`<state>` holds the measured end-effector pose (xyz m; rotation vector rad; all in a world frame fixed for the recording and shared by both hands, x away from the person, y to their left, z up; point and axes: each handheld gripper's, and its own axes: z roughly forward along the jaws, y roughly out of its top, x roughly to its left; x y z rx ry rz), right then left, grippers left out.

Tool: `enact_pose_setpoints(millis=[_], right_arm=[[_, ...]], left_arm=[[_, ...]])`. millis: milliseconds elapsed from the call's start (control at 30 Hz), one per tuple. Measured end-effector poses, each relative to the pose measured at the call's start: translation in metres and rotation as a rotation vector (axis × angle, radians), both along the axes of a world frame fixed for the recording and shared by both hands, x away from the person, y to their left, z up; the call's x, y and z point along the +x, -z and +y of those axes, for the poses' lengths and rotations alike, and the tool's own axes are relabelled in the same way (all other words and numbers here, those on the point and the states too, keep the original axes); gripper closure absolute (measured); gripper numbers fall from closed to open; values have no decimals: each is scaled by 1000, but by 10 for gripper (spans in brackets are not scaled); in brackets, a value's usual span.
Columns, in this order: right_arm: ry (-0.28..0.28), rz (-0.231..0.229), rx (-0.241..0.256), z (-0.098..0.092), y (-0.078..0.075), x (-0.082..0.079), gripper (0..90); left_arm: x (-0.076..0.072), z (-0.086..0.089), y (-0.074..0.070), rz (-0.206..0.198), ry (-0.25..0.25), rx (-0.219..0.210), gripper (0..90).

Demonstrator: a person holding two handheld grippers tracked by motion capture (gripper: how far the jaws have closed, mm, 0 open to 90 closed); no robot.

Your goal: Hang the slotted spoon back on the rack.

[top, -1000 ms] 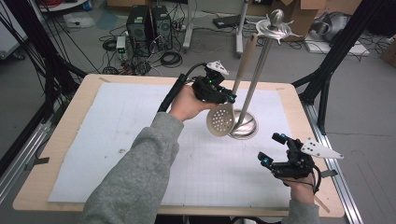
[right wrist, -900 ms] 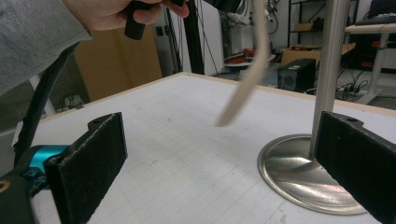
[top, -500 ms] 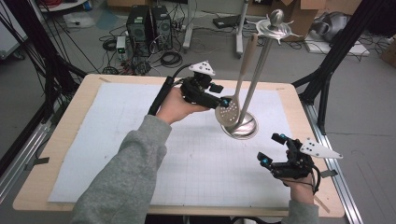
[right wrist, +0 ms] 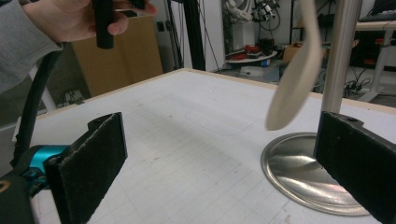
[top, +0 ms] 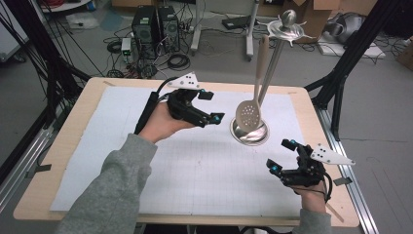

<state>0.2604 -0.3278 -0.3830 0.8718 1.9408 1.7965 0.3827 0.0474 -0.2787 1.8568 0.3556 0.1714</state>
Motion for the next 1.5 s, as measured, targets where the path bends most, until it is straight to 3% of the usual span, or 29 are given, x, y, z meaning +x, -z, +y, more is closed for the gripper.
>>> enact_pose_setpoints(millis=[133, 533, 967, 1300, 1500], right_arm=[[-6, 1, -13, 3, 0, 2, 15], [-18, 9, -39, 11, 1, 5, 15], [-21, 6, -50, 16, -1, 3, 16], [-28, 2, -58, 20, -3, 4, 16], [-27, 3, -63, 22, -3, 5, 15]], left_arm=[[-9, 16, 4, 8, -8, -39, 146], [-19, 67, 20, -25, -97, -39, 142], [-37, 104, 45, -25, -160, -58, 142], [-53, 141, 55, -48, -216, -86, 142], [-59, 161, 66, -49, -248, -81, 142]])
